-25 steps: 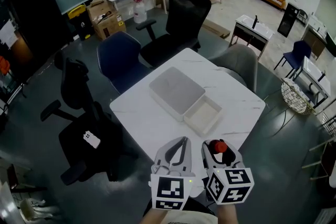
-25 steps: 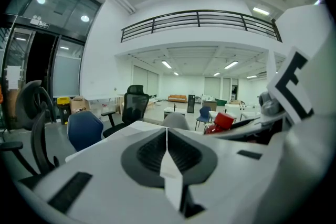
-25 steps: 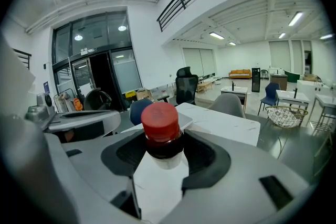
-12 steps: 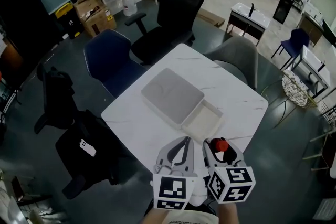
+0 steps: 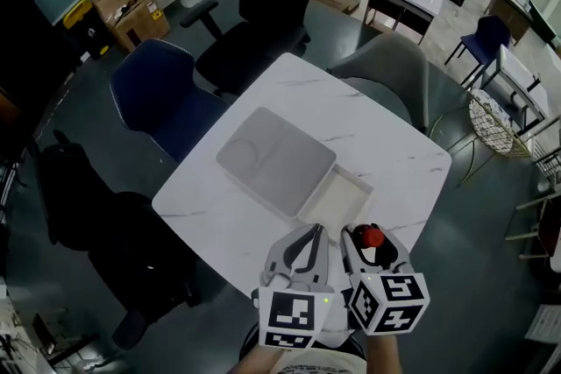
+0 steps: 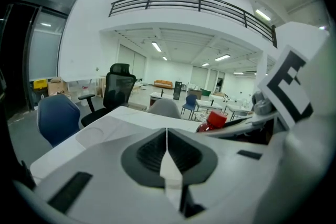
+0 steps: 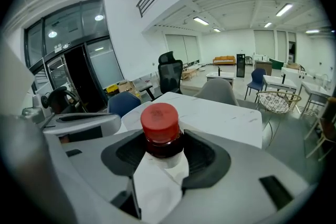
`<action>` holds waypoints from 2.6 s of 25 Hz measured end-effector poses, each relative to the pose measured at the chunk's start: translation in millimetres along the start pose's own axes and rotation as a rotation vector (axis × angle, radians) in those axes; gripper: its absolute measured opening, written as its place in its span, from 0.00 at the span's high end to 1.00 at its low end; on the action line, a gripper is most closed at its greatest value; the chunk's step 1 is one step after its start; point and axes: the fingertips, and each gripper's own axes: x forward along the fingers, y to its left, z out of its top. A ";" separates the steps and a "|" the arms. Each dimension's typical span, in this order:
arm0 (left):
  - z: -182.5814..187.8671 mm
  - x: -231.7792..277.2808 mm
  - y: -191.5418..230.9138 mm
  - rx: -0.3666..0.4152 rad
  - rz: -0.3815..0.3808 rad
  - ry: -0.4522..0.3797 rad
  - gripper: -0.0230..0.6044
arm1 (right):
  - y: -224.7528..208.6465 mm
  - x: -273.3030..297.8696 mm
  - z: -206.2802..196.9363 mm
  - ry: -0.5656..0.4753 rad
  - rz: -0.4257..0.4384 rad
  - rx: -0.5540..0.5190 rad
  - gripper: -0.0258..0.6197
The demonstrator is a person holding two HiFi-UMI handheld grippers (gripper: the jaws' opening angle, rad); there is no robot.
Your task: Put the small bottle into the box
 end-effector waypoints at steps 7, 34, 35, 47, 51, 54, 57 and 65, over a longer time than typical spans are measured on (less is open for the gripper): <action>-16.4 28.5 10.8 -0.013 -0.056 0.055 0.93 | -10.5 34.1 -10.0 0.054 -0.038 0.031 0.61; -68.9 102.7 41.9 -0.093 -0.124 0.216 0.93 | -33.3 123.3 -43.3 0.214 -0.088 0.097 0.61; -70.3 104.5 42.9 -0.094 -0.123 0.218 0.93 | -32.9 126.0 -45.0 0.223 -0.085 0.095 0.61; -85.1 111.1 51.4 -0.123 -0.115 0.248 0.93 | -36.3 144.1 -58.6 0.301 -0.115 0.041 0.61; -84.7 112.1 55.5 -0.135 -0.102 0.240 0.93 | -36.5 146.8 -60.7 0.306 -0.112 0.048 0.61; -83.7 113.4 55.8 -0.138 -0.097 0.236 0.93 | -35.1 147.3 -56.0 0.289 -0.107 0.039 0.61; -81.7 113.3 54.6 -0.137 -0.098 0.231 0.93 | -33.9 146.9 -48.6 0.272 -0.105 0.028 0.61; -70.0 102.7 45.8 -0.118 -0.103 0.207 0.93 | -33.0 125.8 -33.8 0.214 -0.120 0.048 0.61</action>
